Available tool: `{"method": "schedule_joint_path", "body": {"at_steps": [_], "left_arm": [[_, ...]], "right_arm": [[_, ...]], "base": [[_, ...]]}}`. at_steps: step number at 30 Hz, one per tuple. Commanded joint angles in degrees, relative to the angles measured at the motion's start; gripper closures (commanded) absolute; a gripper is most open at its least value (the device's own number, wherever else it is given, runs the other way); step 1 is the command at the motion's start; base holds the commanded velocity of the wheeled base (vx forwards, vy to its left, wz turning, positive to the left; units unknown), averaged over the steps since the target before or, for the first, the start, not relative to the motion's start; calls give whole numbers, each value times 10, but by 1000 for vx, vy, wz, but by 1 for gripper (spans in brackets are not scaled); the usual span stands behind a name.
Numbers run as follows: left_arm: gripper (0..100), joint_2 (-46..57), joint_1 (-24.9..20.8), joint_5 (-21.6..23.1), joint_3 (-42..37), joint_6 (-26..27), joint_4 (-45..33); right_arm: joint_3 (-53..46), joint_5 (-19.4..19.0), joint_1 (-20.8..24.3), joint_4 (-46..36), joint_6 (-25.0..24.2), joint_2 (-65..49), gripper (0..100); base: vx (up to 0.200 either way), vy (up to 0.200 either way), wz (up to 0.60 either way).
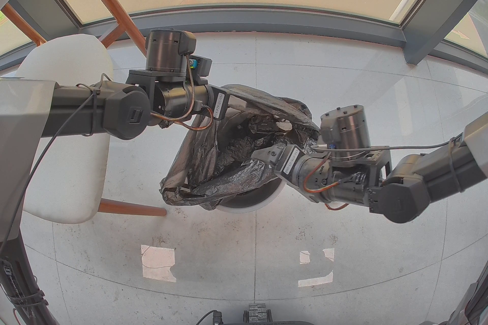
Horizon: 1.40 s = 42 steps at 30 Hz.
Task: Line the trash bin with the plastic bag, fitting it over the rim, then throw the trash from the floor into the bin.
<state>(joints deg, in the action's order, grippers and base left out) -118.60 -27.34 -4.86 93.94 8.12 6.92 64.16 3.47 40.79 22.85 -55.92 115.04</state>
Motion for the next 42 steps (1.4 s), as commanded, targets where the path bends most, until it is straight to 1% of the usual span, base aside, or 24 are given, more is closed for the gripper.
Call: {"method": "schedule_joint_path", "body": {"at_steps": [1, 4, 7, 8, 10, 14, 18, 22, 25, 26, 28, 31, 32, 34, 35, 36, 37, 40, 42], "left_arm": [[100, -6, -2, -1, 2, 1, 1], [100, -7, -1, -1, 4, 1, 1], [100, -7, 0, -1, 5, 0, 2], [100, -7, 0, -1, 5, 0, 2], [100, -6, 1, -1, 5, 0, 2], [100, -6, 2, -1, 6, 0, 1], [100, -6, 4, -1, 5, 0, 0], [100, -5, 8, -2, 7, 0, -1], [100, -6, 19, -3, 12, 1, -1], [100, -6, 19, -3, 12, 1, -1], [100, -5, 24, -2, 15, 1, -2], [100, -5, 33, -2, 18, 2, -2], [100, -5, 39, -2, 22, 4, -2], [100, -6, 42, -2, 28, 5, -3], [100, -7, 43, -2, 31, 5, -3], [100, -7, 43, -2, 32, 5, -3], [100, -8, 42, -2, 34, 5, -3], [100, -9, 41, -2, 27, 5, -3], [100, -10, 41, -2, 25, 5, -3]], "right_arm": [[57, 9, 2, -18, -7, 57, 0], [99, 25, -3, -41, -19, 73, 0], [146, 34, -4, -73, -47, 86, 0], [156, 34, -3, -83, -50, 90, 100], [174, 34, -4, -99, -52, 95, 100], [179, 34, -6, -122, -52, 95, 100], [173, 36, -7, -143, -47, 98, 100], [152, 36, -7, -145, -38, 88, 100], [111, 37, -6, -144, 2, 65, 100], [108, 37, -6, -143, 4, 64, 100], [63, 37, -8, -140, 42, 47, 100], [25, 37, -12, -136, 58, 29, 100], [-2, 34, -12, -136, 67, 17, 100], [-24, 32, -17, -133, 90, 11, 100], [-31, 30, -19, -133, 102, 10, 100], [-31, 30, -20, -133, 104, 10, 100], [-39, 30, -26, -133, 121, 10, 100], [-48, 30, -32, -131, 151, 15, 100], [-48, 30, -33, -131, 157, 16, 100]], "base": [[0, 0, 0], [0, 0, 0], [0, 0, 0], [0, 0, 0], [0, 0, 0], [0, 0, 0], [0, 0, 0], [0, 0, 0], [0, 0, 0], [0, 0, 0], [0, 0, 0], [0, 0, 0], [0, 0, 0], [0, 0, 0], [0, 0, 0], [0, 0, 0], [0, 0, 0], [0, 0, 0], [0, 0, 0]]}}
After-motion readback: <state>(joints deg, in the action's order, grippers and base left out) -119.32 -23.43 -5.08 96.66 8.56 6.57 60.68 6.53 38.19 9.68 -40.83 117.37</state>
